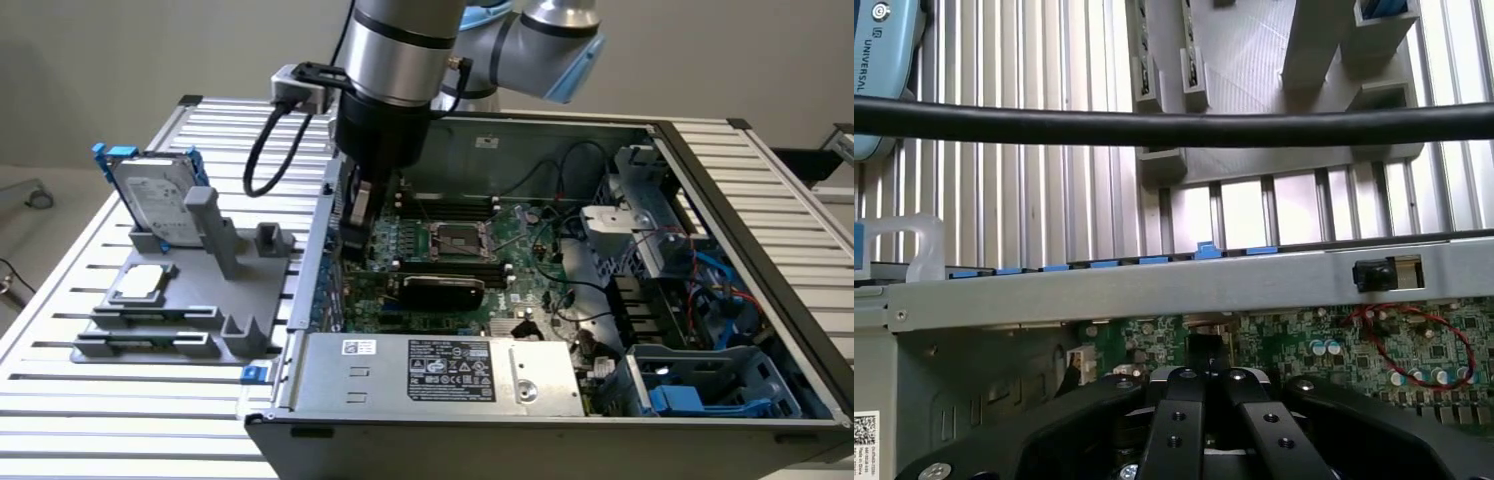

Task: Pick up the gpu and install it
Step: 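Press down on the gpu until it lock into place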

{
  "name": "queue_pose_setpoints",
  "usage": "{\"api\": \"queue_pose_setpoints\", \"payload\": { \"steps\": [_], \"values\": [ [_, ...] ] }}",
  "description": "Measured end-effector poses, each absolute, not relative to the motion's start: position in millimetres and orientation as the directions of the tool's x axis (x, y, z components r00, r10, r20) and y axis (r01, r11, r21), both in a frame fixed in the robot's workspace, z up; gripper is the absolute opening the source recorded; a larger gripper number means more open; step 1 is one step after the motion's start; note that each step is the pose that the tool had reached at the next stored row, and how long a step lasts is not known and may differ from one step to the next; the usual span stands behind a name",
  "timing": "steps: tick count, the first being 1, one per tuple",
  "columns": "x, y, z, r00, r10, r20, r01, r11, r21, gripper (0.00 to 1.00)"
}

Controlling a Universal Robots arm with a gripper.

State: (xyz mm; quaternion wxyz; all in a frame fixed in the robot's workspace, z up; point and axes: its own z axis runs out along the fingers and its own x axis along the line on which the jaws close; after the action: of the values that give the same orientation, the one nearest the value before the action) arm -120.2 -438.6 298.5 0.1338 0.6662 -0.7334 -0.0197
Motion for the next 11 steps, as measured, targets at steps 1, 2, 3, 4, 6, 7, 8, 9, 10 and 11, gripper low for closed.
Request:
{"api": "queue_pose_setpoints", "payload": {
  "steps": [1, 2, 3, 4, 6, 7, 8, 9, 10, 11],
  "values": [
    [-120.2, -439.2, 298.2, -0.077, -0.982, 0.171, -0.972, 0.112, 0.207, 0.11],
    [-120.2, -439.7, 297.9, -0.077, -0.982, 0.172, -0.972, 0.113, 0.207, 0.11],
    [-120.2, -440.0, 297.5, -0.078, -0.982, 0.173, -0.972, 0.114, 0.207, 0.11],
    [-120.2, -440.5, 297.0, -0.079, -0.982, 0.174, -0.972, 0.115, 0.207, 0.11],
    [-120.2, -441.3, 296.3, -0.084, -0.981, 0.175, -0.971, 0.120, 0.207, 0.11],
    [-120.2, -441.4, 296.0, -0.087, -0.981, 0.175, -0.971, 0.123, 0.207, 0.11],
    [-120.2, -441.4, 295.9, -0.090, -0.981, 0.175, -0.970, 0.126, 0.207, 0.11],
    [-120.2, -441.5, 295.9, -0.093, -0.980, 0.175, -0.970, 0.129, 0.207, 0.11],
    [-120.3, -441.5, 295.8, -0.097, -0.980, 0.175, -0.969, 0.133, 0.207, 0.11],
    [-120.4, -441.6, 295.7, -0.101, -0.979, 0.175, -0.969, 0.137, 0.207, 0.11]
  ]
}}
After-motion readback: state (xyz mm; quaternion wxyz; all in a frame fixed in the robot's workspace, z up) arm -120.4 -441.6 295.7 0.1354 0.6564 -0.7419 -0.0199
